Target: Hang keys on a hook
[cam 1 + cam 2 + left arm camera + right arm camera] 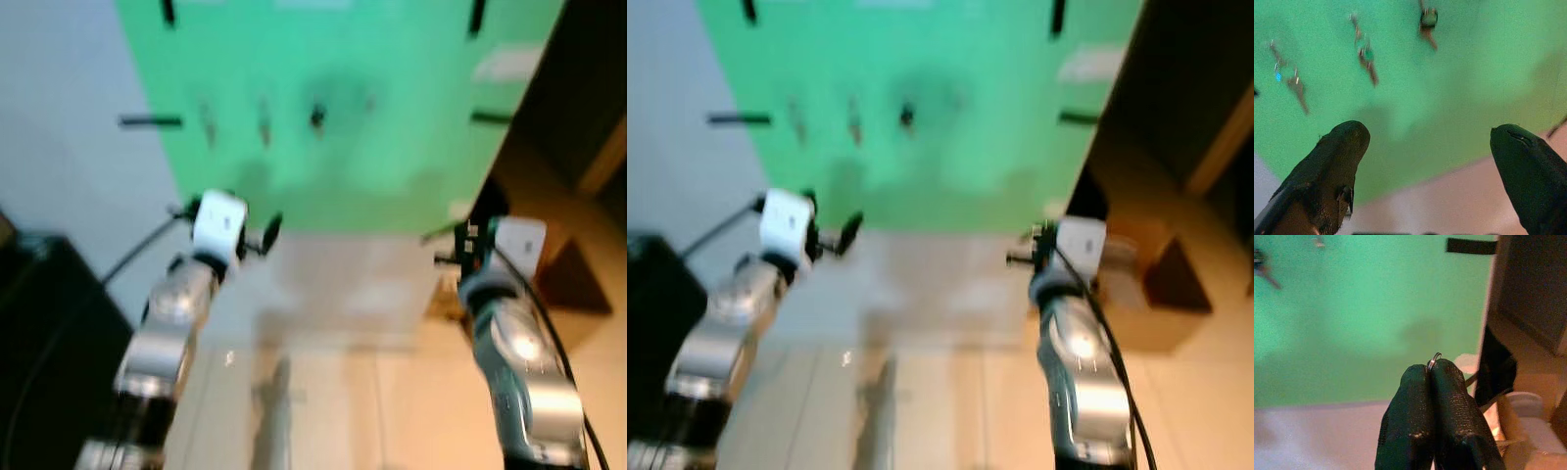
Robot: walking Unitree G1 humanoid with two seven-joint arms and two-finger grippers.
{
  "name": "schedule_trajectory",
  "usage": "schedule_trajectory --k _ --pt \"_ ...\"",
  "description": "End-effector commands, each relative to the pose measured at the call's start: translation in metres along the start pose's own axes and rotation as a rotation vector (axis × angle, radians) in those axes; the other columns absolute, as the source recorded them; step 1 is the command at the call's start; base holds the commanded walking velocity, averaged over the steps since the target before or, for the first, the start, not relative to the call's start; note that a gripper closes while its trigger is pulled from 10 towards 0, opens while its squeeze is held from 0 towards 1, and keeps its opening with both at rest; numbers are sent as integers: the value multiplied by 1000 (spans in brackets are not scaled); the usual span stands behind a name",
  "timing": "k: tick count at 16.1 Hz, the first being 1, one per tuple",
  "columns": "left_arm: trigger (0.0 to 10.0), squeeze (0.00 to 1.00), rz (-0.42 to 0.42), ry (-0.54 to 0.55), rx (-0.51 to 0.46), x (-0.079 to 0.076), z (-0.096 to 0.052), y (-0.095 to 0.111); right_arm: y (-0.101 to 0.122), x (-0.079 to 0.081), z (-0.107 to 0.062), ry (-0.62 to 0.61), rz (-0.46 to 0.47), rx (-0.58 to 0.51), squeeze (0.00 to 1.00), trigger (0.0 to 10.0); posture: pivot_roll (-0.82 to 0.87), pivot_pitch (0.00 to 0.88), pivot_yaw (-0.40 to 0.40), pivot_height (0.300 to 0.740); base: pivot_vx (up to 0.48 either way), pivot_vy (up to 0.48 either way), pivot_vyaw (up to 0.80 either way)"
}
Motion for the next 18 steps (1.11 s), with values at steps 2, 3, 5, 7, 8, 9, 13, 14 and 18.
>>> schedule_trajectory --k 2,3,5,7,8,9,13,14,18 --pt "10000 82 11 -19 -6 0 3 5 2 -6 0 -26 12 -12 0 10000 -57 0 38 740 337 0 0" --pt "10000 82 14 -20 -6 0 4 5 2 -7 0 -30 13 -13 0 10000 -57 0 38 740 330 0 0" --pt "10000 75 14 -21 -7 0 5 6 2 -7 0 -30 -2 -17 0 10000 -66 0 60 740 330 0 0" --pt "10000 75 11 -32 -11 -2 6 8 3 -3 2 -9 -42 -15 0 10000 -67 0 62 740 322 0 622" --pt "10000 75 11 -35 -11 -3 6 8 2 -1 2 3 -43 -13 0 10000 -65 0 61 740 319 0 800" --pt "10000 75 11 -37 -11 -4 6 8 2 2 2 25 -48 -10 0 10000 -63 0 58 740 322 0 800" --pt "10000 78 18 -42 -11 -4 4 7 5 7 4 70 -65 -12 0 10000 -53 0 48 740 318 0 800" --pt "10000 75 21 -43 -11 -4 3 7 6 6 4 72 -67 -14 0 10000 -51 0 45 740 311 0 800" --pt "10000 47 42 -70 -8 -10 1 7 13 2 2 88 -19 -39 0 10000 -60 0 50 740 150 0 200"
Point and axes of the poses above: a point about 5 cm out from each wrist's last joint towards the gripper, its own z axis pointing out of the wrist towards the gripper, its own y axis along the axis of the wrist's last joint, x = y × z, the point moved 6 cm from there along z, pointing out of the wrist towards the gripper, and after that the axes turned 4 degrees about z, right-handed, at the moved point
